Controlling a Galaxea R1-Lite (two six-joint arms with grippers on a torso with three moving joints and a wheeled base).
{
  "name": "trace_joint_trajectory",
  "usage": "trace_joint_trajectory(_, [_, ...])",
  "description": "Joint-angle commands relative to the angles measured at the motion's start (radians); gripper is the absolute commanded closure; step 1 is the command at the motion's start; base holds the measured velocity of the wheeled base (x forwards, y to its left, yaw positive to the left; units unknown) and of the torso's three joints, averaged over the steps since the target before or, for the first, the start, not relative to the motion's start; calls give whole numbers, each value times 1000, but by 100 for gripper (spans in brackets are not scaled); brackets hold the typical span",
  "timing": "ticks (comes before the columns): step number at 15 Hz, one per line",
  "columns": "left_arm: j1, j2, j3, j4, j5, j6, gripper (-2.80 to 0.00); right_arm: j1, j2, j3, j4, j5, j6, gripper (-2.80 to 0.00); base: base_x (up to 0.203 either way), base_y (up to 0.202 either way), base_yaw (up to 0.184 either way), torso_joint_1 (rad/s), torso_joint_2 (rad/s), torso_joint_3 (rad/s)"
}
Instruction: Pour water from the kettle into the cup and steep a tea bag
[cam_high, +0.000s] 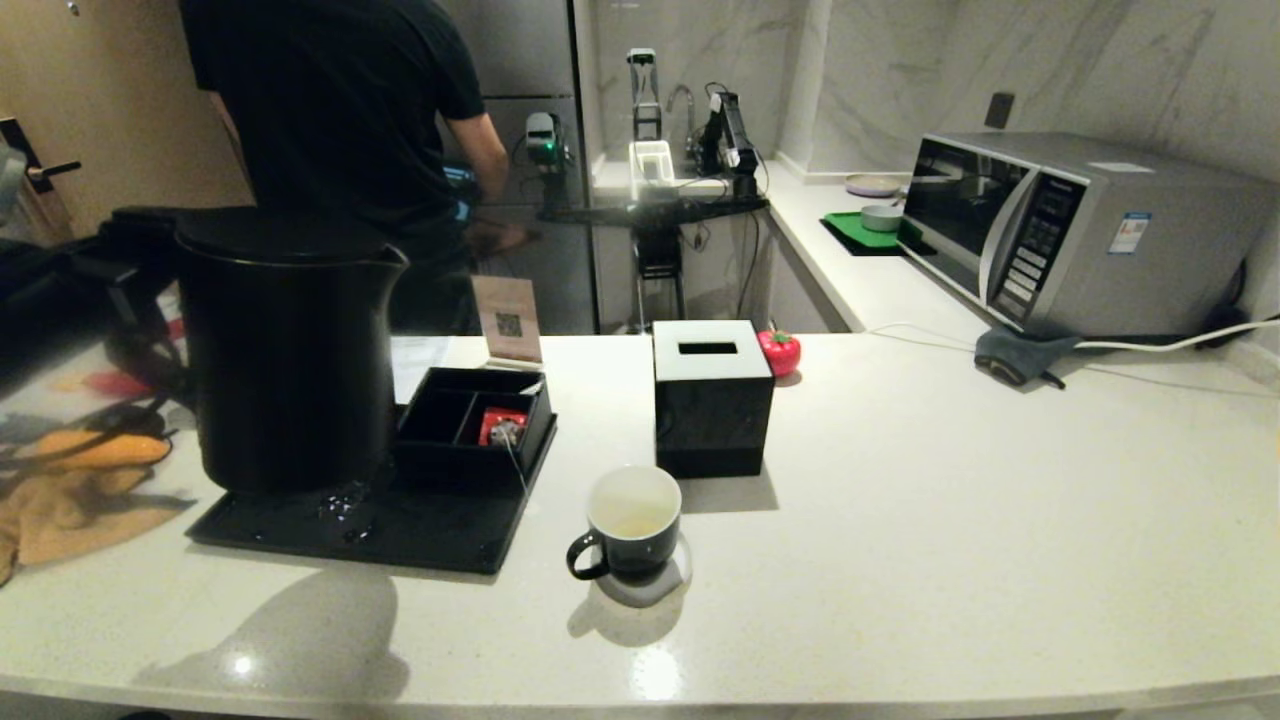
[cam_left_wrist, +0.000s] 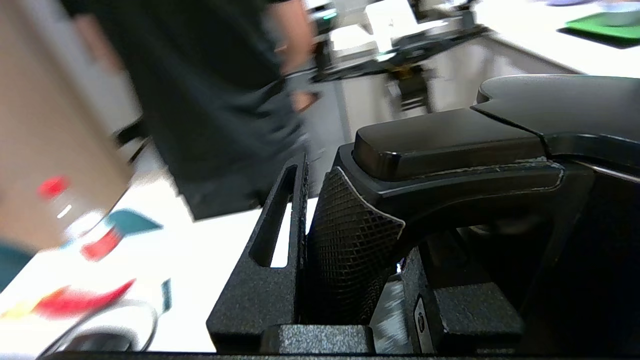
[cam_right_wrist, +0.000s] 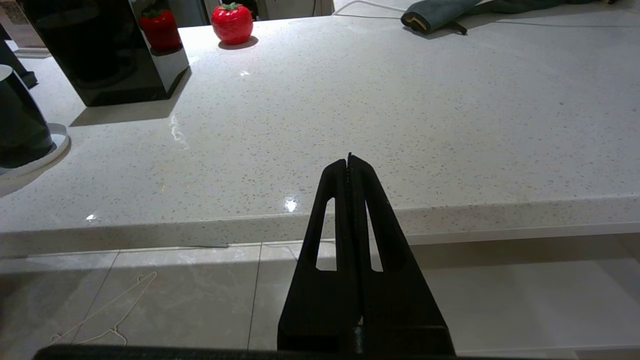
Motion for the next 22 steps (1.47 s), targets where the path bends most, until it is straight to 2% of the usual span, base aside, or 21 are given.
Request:
trace_joint_trajectory(1, [63,11,19,-31,-1,-23,0,1,1,0,0,0,1,0,0,0,0,0,0,0])
trace_joint_trajectory(4, [123,60,34,-108,-3,-57,0,1,1,0,0,0,0,0,0,0,0,0,0,0])
trace_joint_trajectory(8, [167,147,36,-183,-10,-77,0,1,1,0,0,0,1,0,0,0,0,0,0,0])
trace_joint_trajectory(14, [179,340,33,-354,-10,-83,0,1,1,0,1,0,1,0,0,0,0,0,0,0])
trace_joint_trajectory(18, [186,480,23,-516,-13,-122,0,1,1,0,0,0,1,0,0,0,0,0,0,0])
trace_joint_trajectory(22, [200,575,6,-617,-14,-140,0,1,1,0,0,0,1,0,0,0,0,0,0,0])
